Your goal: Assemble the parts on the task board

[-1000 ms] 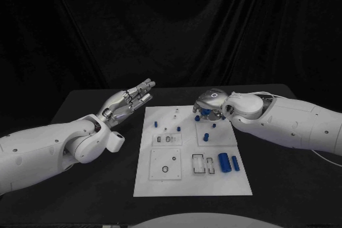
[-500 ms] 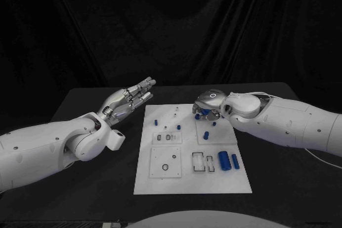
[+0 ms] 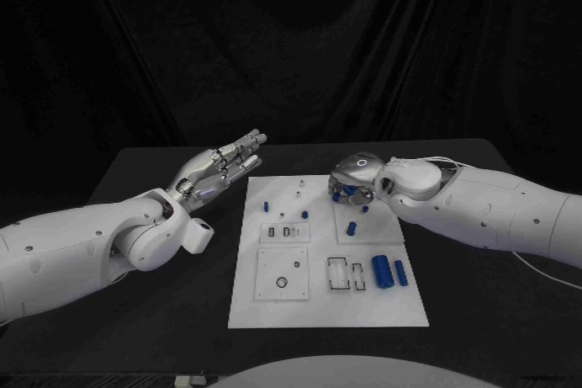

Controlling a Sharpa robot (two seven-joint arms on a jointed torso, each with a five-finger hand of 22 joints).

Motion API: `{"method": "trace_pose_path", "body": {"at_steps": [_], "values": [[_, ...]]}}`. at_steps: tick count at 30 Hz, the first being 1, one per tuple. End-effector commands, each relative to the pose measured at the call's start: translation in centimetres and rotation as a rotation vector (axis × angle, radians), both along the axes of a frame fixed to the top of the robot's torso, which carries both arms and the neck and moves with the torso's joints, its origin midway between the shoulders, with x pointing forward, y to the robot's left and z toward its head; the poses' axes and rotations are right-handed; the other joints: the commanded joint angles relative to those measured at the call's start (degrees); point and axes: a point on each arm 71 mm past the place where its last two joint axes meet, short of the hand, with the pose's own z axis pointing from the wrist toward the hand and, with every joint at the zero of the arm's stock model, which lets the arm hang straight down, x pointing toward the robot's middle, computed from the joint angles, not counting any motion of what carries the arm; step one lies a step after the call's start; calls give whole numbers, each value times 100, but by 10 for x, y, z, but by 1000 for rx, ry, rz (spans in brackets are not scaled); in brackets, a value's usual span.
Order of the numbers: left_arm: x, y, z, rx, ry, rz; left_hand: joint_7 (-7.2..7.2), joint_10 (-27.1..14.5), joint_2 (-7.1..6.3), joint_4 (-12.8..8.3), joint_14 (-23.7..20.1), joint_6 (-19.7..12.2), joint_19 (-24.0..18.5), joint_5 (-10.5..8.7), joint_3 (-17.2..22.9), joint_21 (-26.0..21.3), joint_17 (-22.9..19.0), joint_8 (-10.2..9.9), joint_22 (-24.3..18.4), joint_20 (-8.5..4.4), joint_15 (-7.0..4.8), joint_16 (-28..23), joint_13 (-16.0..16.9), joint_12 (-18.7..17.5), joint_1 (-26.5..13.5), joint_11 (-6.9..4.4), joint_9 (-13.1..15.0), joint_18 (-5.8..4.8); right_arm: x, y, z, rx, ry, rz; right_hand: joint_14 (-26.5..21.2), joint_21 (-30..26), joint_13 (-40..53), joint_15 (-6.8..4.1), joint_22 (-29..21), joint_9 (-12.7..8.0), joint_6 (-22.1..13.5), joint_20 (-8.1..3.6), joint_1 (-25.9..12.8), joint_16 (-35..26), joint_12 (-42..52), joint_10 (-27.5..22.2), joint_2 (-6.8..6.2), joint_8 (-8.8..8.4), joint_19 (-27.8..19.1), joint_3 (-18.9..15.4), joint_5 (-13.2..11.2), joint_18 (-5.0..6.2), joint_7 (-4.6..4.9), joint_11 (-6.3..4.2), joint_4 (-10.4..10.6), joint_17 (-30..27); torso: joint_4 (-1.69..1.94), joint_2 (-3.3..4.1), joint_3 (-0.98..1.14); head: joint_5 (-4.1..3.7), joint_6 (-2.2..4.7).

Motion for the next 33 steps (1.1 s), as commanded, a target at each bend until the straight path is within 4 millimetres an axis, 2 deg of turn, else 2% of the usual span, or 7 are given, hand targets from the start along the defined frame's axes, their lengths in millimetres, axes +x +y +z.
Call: {"method": "trace_pose_path", "body": {"at_steps": [1,6,13,24,28,33], "values": [[0,-2,2,-10,0,-18,14,9,6,-3,8,-4,15,28,53,40,-9,-27,7,54,41,-21,-1,13,65,49,5,59,0,0,-1,18,-2,6,78,13,14,-40,10,47,112,3,31,6,54,70,68,65,-45,79,94,-100,38,-6,-31,-17,0,-3,-1,1,-10],[0,-2,1,-8,4,-21,15,10,8,-8,8,-7,26,34,72,50,-9,-28,12,76,58,-21,-1,13,85,51,5,60,0,-1,0,44,-6,10,77,38,52,-65,70,148,247,-18,175,5,132,231,174,137,-29,202,178,-109,89,-44,-171,-17,0,-3,-3,19,-16],[0,-1,1,-4,8,-19,19,18,5,-32,8,4,48,62,116,69,-9,-26,21,112,91,-21,2,15,136,58,7,60,-1,-2,9,108,-31,29,106,127,100,-97,231,296,471,-51,250,33,229,503,247,255,50,233,101,-142,110,-83,-298,34,1,-4,-6,67,-26],[-1,2,1,1,11,-10,25,25,-7,-50,8,26,62,88,139,81,-9,-21,27,131,104,-21,4,17,167,61,10,60,9,17,42,172,-55,39,104,147,102,-94,268,318,480,-52,239,24,229,533,245,257,67,222,76,-150,131,-67,-307,20,-3,-18,-19,123,-58],[-1,1,1,1,10,-9,25,27,-10,-54,8,31,65,92,143,83,-9,-20,28,134,106,-21,4,18,173,61,10,60,17,27,46,174,-58,35,101,146,99,-88,271,327,475,-50,222,16,219,533,233,252,65,210,61,-151,143,-58,-305,5,8,-10,-18,124,-60],[-2,0,2,0,11,-10,27,29,-13,-56,8,40,67,96,146,85,-9,-18,29,136,108,-21,5,18,177,63,11,61,27,37,46,166,-63,25,85,139,85,-68,278,353,443,-37,126,-15,179,526,211,226,56,164,-25,-153,157,-36,-262,-45,14,6,-10,166,-70]]}}
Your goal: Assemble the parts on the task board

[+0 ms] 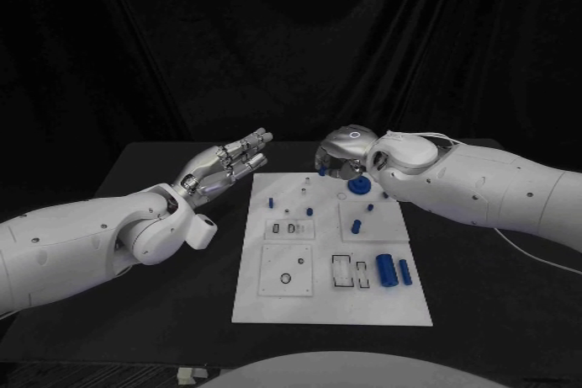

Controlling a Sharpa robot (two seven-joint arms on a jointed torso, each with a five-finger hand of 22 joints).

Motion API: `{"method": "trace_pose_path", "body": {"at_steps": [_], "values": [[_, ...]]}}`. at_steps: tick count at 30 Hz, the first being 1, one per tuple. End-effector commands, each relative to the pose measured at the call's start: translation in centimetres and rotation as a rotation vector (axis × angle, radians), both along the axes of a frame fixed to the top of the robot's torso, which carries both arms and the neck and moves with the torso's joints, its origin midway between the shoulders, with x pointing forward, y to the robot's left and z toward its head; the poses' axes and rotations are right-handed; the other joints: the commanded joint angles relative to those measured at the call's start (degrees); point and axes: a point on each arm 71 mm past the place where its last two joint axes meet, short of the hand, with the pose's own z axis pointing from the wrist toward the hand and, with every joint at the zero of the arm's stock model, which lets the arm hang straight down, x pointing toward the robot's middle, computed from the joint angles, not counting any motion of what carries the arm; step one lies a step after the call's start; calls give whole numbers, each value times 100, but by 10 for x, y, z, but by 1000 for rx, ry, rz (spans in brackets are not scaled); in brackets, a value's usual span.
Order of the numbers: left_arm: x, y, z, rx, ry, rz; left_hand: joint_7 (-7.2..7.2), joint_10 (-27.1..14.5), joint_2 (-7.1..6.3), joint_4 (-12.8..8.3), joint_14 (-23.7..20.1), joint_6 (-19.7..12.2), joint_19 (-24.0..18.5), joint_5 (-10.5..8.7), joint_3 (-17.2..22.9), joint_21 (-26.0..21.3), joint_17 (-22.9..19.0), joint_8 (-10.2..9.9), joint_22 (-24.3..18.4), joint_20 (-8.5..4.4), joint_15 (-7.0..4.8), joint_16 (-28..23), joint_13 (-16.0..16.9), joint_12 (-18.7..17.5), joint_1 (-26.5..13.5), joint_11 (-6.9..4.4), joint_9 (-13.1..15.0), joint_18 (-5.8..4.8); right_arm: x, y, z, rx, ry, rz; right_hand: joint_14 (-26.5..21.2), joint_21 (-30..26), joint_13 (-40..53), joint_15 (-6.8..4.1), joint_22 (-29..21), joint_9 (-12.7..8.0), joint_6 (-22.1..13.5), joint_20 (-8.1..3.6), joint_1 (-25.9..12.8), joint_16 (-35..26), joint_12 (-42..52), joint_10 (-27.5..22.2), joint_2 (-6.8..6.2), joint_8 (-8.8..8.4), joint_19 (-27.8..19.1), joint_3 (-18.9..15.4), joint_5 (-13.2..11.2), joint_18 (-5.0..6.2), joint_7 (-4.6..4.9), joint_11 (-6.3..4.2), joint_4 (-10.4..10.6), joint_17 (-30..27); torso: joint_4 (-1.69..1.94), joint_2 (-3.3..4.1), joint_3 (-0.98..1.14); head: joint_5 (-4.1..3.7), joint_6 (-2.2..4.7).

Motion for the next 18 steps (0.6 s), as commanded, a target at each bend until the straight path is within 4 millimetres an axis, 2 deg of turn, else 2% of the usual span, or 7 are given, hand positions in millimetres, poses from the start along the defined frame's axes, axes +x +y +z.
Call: {"method": "trace_pose_path", "body": {"at_steps": [1,4,9,13,18], "values": [[0,-2,3,-8,-9,-3,7,10,8,-8,-13,19,6,22,36,39,-6,-18,7,35,46,-21,5,18,63,44,7,61,7,3,1,19,-1,-17,62,29,-17,-5,10,15,-8,-4,-105,-17,-41,22,-15,-12,24,-39,-37,-62,41,34,8,-19,10,18,8,29,-13],[-1,-2,3,-7,-9,-3,7,10,8,-8,-13,19,6,22,36,39,-6,-18,7,35,46,-21,5,18,63,44,7,61,11,7,0,15,-2,-24,60,29,-20,-2,13,19,-12,-2,-115,-21,-48,19,-18,-16,24,-43,-42,-62,43,36,12,-25,19,26,13,27,-24],[-1,-2,3,-7,-8,-4,10,11,4,-12,-13,26,8,26,40,41,-6,-17,7,38,48,-21,5,19,68,46,8,61,16,13,-4,8,-1,-33,54,32,-26,2,24,25,-28,3,-135,-29,-66,12,-26,-28,25,-52,-50,-65,44,40,20,-37,57,47,26,-6,-22],[0,-3,2,-7,-7,-5,12,12,3,-13,-13,29,9,29,43,42,-6,-16,8,40,50,-21,5,19,72,48,8,61,18,16,-8,4,0,-40,51,33,-29,4,28,27,-39,5,-139,-31,-76,7,-26,-36,25,-52,-50,-65,44,41,21,-39,115,96,46,-71,43],[0,-5,2,-7,-7,-7,12,12,3,-13,-13,29,9,29,43,42,-6,-16,8,40,50,-21,5,19,72,48,8,61,20,18,-11,0,3,-49,40,33,-40,11,41,33,-86,12,-149,-40,-110,-13,-28,-69,21,-49,-53,-67,47,47,22,-50,143,125,55,-102,78]]}}
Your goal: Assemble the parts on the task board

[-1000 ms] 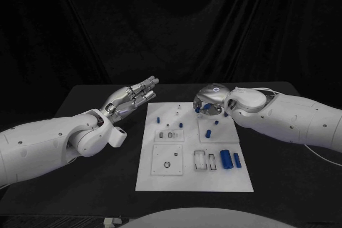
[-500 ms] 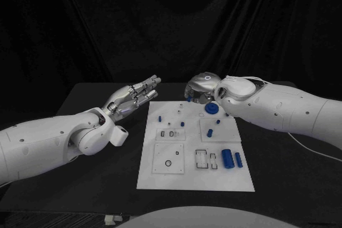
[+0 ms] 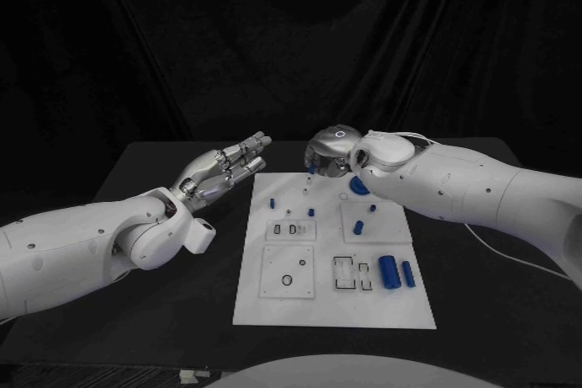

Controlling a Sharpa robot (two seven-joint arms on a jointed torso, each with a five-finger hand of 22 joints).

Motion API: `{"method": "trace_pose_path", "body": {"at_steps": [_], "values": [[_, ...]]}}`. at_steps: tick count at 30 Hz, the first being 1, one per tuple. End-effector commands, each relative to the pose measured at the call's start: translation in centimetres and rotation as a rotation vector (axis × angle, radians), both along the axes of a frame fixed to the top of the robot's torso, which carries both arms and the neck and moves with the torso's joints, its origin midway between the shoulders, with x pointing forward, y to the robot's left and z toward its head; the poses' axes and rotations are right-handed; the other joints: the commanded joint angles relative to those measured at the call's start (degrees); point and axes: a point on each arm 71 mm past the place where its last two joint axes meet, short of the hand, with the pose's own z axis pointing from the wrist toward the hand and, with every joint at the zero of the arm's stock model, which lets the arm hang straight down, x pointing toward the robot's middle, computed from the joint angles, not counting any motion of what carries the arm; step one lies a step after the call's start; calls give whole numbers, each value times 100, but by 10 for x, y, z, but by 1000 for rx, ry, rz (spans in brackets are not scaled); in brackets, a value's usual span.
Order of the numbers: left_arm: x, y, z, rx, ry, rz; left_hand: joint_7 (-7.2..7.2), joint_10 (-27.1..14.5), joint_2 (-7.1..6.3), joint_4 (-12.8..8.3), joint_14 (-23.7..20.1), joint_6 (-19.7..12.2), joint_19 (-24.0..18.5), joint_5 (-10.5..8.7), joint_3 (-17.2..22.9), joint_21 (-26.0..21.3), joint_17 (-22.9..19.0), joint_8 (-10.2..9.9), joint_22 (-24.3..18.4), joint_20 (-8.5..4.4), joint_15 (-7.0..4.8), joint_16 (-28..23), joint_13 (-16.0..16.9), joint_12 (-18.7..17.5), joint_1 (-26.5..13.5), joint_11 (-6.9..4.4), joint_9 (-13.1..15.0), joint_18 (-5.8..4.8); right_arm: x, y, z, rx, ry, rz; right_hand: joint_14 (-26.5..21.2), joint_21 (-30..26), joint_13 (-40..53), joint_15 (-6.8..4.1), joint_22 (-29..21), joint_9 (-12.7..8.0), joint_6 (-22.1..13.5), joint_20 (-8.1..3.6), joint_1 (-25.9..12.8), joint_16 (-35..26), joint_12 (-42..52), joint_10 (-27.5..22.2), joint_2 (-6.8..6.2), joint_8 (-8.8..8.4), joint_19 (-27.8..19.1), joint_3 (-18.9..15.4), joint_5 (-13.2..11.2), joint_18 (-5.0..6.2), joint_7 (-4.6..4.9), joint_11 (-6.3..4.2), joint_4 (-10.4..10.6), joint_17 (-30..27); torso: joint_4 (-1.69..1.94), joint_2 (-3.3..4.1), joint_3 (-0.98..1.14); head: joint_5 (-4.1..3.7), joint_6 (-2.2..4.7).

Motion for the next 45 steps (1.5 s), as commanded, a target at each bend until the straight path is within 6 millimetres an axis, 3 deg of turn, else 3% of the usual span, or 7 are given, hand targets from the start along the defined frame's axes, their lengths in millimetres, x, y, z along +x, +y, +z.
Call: {"method": "trace_pose_path", "body": {"at_steps": [1,11,27,45], "values": [[1,-2,2,-8,-11,-2,12,12,4,2,8,29,9,30,28,21,-8,-16,6,40,30,-21,5,19,73,48,9,61,1,0,-3,2,1,-8,40,33,-8,11,15,7,-38,12,-51,-40,-38,-16,-5,-35,21,-35,-37,-68,0,38,7,-8,43,41,15,-25,36],[1,-3,2,-7,-11,-4,12,12,4,2,8,29,9,30,28,21,-8,-16,6,40,30,-21,5,19,73,48,9,61,1,2,-9,-6,15,-18,27,28,-17,18,21,15,-79,20,-63,-51,-71,-33,-5,-65,12,-36,-66,-68,5,45,10,-23,86,73,17,-64,81],[2,-4,2,-7,-10,-6,18,14,5,-1,8,37,15,36,39,25,-8,-14,8,45,37,-21,6,19,81,53,10,60,0,-2,-14,-16,32,-46,-16,-3,-41,40,5,34,-152,38,-46,-99,-159,-109,1,-123,-26,-11,-75,-62,25,73,-15,-102,63,38,1,-34,38],[2,-6,1,-7,-7,-11,21,12,10,-2,8,29,23,39,47,32,-8,-16,12,50,42,-21,5,18,86,58,9,60,-1,-4,-18,-32,37,-47,-40,-17,-51,53,1,49,-166,51,-45,-122,-202,-150,-1,-139,-46,-1,-55,-60,31,87,-25,-141,45,32,5,-16,-1]]}}
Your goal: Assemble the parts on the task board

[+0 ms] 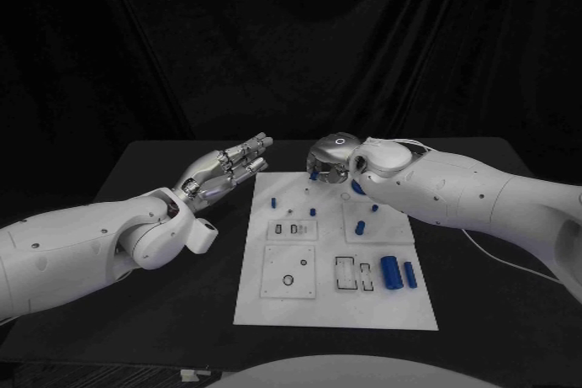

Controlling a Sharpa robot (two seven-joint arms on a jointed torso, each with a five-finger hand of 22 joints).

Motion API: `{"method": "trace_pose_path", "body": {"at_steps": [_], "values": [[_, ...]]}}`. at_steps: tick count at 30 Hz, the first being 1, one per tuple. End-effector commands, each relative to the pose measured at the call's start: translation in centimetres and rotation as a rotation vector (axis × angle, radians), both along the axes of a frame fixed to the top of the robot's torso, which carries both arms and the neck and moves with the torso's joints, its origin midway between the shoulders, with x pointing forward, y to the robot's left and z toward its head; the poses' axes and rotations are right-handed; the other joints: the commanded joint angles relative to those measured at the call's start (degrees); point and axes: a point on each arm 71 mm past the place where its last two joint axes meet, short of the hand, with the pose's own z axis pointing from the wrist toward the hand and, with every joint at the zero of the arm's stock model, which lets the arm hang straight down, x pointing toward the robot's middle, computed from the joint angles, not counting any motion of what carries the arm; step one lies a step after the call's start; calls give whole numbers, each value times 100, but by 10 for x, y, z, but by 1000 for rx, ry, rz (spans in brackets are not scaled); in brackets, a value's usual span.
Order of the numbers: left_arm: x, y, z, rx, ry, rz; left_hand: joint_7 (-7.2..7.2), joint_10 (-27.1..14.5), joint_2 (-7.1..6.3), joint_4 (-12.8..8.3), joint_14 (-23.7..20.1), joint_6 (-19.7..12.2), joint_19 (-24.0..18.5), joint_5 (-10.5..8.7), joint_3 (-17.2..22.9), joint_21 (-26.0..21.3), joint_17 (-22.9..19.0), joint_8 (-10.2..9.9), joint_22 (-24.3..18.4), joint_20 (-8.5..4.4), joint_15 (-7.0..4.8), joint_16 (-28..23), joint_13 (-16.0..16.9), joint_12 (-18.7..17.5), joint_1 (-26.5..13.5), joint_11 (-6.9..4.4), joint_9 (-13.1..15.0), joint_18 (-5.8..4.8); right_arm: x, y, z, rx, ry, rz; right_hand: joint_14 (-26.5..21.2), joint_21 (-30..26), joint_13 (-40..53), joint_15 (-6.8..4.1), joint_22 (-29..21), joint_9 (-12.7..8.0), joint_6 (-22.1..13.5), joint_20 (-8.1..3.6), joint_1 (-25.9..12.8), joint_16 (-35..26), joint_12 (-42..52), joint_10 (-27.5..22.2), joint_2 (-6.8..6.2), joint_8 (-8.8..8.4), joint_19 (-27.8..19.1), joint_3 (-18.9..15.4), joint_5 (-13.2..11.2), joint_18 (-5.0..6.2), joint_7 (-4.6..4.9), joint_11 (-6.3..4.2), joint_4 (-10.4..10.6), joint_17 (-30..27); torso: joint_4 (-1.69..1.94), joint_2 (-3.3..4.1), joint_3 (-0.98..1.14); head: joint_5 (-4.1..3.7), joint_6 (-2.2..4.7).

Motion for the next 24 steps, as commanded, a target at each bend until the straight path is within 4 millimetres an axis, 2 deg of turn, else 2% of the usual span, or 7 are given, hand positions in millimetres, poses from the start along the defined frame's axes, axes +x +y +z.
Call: {"method": "trace_pose_path", "body": {"at_steps": [1,20,24], "values": [[0,-2,2,-10,-10,-7,21,-8,-13,-2,8,29,2,39,48,32,-6,-16,8,30,43,-21,5,18,63,38,5,60,-1,0,-3,-12,3,-15,-19,-17,-6,32,-1,9,-45,29,-46,-24,-34,-47,0,-35,-25,-2,14,-60,-7,-15,-25,-13,4,2,6,-9,-12],[1,-3,2,-9,-6,-10,25,-10,3,-3,8,21,10,42,69,39,-6,-18,10,41,54,-21,4,18,72,48,4,61,-1,4,-5,0,-10,-8,-55,-46,-7,41,-30,17,-72,39,-62,-73,-51,-53,7,-56,-57,-1,-11,-52,-5,-12,-19,-102,32,13,8,-11,-61],[1,-4,2,-9,-6,-11,25,-11,3,-3,8,21,10,42,70,39,-6,-18,10,42,55,-21,4,17,72,49,3,61,-1,4,-6,-12,5,-16,-93,-66,-22,53,-30,11,-200,52,-80,-104,-116,-129,-30,-140,-84,-2,-21,-49,-51,3,-27,-146,30,11,6,-9,-71]]}}
